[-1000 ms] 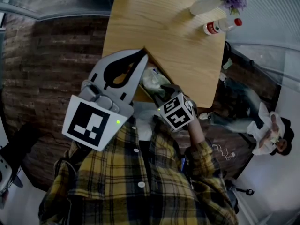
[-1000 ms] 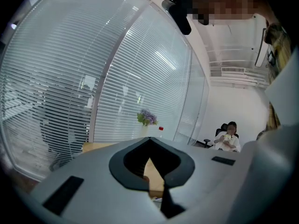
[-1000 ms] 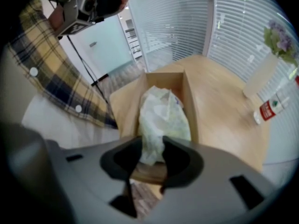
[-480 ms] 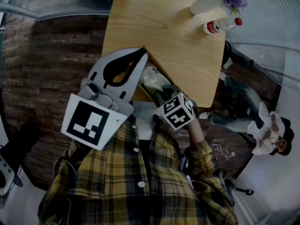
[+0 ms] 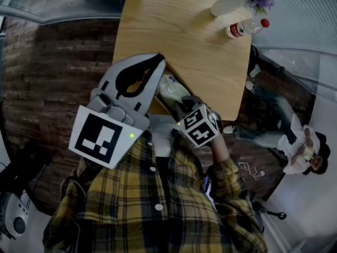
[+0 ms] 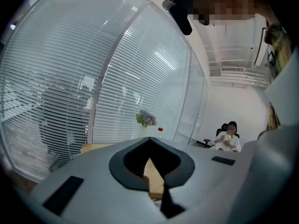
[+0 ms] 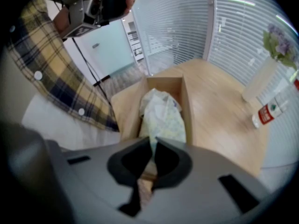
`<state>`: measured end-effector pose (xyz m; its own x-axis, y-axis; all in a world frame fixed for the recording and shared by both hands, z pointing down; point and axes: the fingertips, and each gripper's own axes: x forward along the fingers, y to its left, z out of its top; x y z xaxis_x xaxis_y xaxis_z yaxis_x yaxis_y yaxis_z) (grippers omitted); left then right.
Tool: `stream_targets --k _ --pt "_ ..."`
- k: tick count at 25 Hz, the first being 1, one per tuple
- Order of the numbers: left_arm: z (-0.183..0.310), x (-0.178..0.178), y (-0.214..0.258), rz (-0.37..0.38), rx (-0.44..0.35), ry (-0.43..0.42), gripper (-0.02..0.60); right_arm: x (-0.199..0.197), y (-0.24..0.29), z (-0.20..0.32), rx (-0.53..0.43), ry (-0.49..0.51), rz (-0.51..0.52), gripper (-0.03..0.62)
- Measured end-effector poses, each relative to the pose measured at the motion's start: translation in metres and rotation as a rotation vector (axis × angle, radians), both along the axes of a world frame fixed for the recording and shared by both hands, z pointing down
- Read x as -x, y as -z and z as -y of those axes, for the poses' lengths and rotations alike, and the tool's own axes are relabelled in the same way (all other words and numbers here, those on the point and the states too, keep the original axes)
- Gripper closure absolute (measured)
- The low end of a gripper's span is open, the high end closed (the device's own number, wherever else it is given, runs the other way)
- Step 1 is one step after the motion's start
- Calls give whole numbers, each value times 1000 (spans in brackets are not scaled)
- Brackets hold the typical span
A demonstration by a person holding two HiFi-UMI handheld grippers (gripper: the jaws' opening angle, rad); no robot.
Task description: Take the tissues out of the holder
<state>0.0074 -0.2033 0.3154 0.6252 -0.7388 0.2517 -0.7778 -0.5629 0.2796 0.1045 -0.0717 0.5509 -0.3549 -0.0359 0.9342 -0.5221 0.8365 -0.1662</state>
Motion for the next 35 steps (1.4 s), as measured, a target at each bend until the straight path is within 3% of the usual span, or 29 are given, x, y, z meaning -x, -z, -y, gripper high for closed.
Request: stream_targets --k 19,35 --pt "-8 -3 15 -1 -41 -5 574 11 49 6 -116 38 22 582" --pt "-8 -11 29 12 -75 -47 574 16 129 25 -259 -26 128 582"
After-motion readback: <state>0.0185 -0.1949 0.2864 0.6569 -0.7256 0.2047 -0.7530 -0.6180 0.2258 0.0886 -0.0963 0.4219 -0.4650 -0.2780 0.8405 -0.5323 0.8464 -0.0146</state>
